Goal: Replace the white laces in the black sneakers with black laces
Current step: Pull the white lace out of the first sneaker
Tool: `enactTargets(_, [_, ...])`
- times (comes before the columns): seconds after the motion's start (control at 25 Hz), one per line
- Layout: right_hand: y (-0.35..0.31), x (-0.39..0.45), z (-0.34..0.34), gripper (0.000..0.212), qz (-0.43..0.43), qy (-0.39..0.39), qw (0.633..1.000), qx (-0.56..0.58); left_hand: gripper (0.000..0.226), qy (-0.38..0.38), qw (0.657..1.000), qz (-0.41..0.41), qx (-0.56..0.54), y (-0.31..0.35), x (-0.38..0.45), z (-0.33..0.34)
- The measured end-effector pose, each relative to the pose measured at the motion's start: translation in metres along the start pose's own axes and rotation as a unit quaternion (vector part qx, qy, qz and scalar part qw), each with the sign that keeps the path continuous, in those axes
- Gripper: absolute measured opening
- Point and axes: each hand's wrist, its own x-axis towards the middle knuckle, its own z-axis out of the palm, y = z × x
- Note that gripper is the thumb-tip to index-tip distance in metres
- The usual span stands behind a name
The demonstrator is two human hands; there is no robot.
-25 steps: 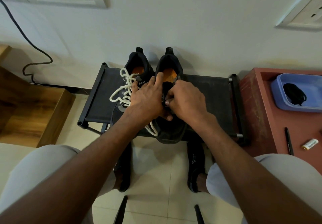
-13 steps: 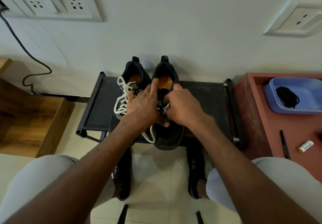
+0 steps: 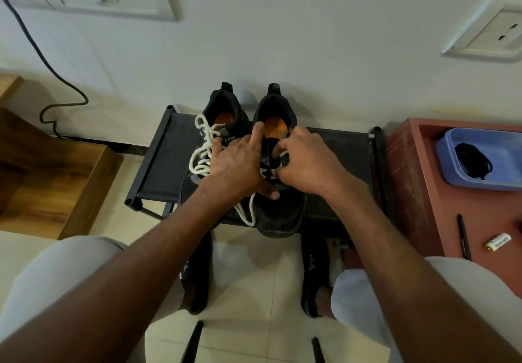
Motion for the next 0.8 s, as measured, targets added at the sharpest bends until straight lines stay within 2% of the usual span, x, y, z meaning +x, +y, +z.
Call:
enactTargets(0.08, [0.001, -0.002, 0.002, 0.032, -0.006, 0.036, 0.999, -0.023, 0.14, -0.001, 1.0, -0.002, -0.004, 0.0, 0.0, 0.001])
enactTargets(0.24, [-0.003, -0.004, 0.015, 0.027, 0.005, 0.014, 0.999, -0.038, 0.144, 0.003, 1.0, 0.003, -0.014, 0.0, 0.003, 0.004])
enactTargets(0.36, [-0.003, -0.001, 0.018, 0.015, 0.021, 0.044, 0.999, 0.011, 0.148, -0.002, 0.999, 0.011, -0.046, -0.002, 0.005, 0.004])
enactTargets(0.48, [-0.008, -0.002, 0.021, 0.011, 0.037, 0.062, 0.991, 0.114, 0.155, 0.001, 0.997, 0.024, -0.07, -0.006, 0.007, 0.002])
enactTargets(0.64, [-0.013, -0.001, 0.016, 0.008, 0.056, 0.092, 0.984, 0.139, 0.146, 0.018, 1.0, 0.009, -0.023, -0.006, 0.004, 0.004])
enactTargets(0.68, [-0.013, -0.001, 0.007, 0.011, 0.078, 0.129, 0.973, 0.177, 0.144, 0.019, 1.0, 0.004, -0.016, -0.005, 0.003, 0.004])
enactTargets(0.76, [-0.006, -0.002, -0.018, 0.018, 0.143, 0.251, 0.912, 0.29, 0.143, 0.011, 1.0, -0.003, -0.013, -0.004, 0.003, 0.002])
enactTargets(0.8, [0.001, -0.003, -0.028, 0.017, 0.166, 0.306, 0.884, 0.31, 0.143, 0.007, 1.0, -0.003, -0.012, -0.004, 0.002, 0.0])
